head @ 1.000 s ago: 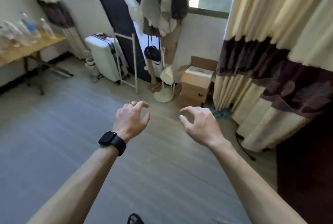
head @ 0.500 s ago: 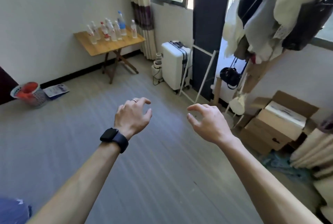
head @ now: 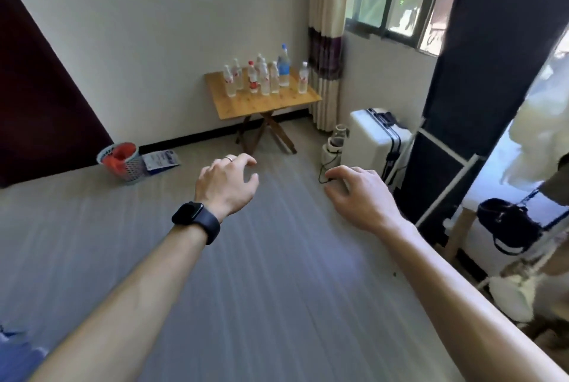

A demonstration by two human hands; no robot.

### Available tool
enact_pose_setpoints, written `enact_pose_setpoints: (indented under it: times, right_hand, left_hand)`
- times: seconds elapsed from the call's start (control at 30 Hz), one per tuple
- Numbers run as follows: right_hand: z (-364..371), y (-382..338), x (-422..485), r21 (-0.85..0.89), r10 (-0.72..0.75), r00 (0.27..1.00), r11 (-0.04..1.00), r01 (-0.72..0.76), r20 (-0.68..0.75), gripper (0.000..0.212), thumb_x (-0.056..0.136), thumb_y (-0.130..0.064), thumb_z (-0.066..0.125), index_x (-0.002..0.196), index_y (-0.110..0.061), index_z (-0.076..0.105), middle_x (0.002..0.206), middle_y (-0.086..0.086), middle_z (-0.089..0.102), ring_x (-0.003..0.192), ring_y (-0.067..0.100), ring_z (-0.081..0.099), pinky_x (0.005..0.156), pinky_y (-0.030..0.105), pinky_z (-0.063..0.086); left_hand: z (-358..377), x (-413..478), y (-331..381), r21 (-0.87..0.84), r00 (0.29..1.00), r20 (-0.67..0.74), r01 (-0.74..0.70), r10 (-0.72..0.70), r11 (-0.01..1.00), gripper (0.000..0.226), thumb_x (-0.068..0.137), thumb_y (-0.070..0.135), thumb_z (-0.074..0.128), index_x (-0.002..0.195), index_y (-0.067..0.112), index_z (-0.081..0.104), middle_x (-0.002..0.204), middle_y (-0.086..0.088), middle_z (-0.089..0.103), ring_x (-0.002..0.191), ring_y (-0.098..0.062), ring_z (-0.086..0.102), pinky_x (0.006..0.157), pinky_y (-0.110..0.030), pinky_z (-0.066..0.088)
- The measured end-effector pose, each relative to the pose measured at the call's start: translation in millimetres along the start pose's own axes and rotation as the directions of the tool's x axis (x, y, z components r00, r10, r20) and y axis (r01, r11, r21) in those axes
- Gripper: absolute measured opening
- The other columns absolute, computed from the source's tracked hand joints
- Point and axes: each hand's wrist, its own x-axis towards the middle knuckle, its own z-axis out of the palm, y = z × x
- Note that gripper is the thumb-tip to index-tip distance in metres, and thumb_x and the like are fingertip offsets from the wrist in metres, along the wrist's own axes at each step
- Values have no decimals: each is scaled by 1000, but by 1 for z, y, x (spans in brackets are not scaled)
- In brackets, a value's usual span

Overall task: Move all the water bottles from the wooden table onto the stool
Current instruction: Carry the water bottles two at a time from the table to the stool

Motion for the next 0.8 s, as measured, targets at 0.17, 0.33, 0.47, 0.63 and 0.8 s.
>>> enact_pose_setpoints:
  times: [0.17,0.33,0.47,0.63,0.8]
  right_hand:
    - [0,21,122,24,-27,1000,999,27,4,38,88,-54,51,122,-39,61,118,-7,66,118,26,54,95,36,48]
    - [19,39,234,11,-34,999,999,34,28,38,92,-51,52,126,-39,59,123,-5,64,119,26,51,97,34,44]
    - [43,50,330,10,-25,999,1000,25,40,39,92,-52,51,128,-40,56,125,-8,62,120,24,49,96,35,45]
    - [63,64,458,-1,-5,999,1000,5,52,43,89,-58,48,128,-41,54,122,-10,62,118,21,52,95,39,48]
    - [78,90,569,4,27,999,1000,-27,40,46,86,-62,49,127,-42,52,126,-14,63,116,18,58,94,38,50]
  left_hand:
    - [16,104,1,4,998,-22,54,-54,999,31,90,41,56,119,31,63,119,-1,65,111,-28,59,89,-37,44]
    - [46,206,-16,4,996,-28,82,-81,997,32,89,42,56,119,32,62,120,0,66,112,-27,59,90,-38,47]
    - [74,304,-38,-10,995,-30,90,-90,996,32,89,41,56,119,32,62,121,1,65,115,-26,58,93,-38,47]
    - [102,441,-58,-12,995,-36,90,-90,996,32,91,41,55,121,32,61,121,1,65,116,-26,58,92,-37,47]
    - [134,559,-55,-30,999,0,40,-40,999,32,90,41,55,121,32,60,121,2,66,114,-25,60,91,-37,49]
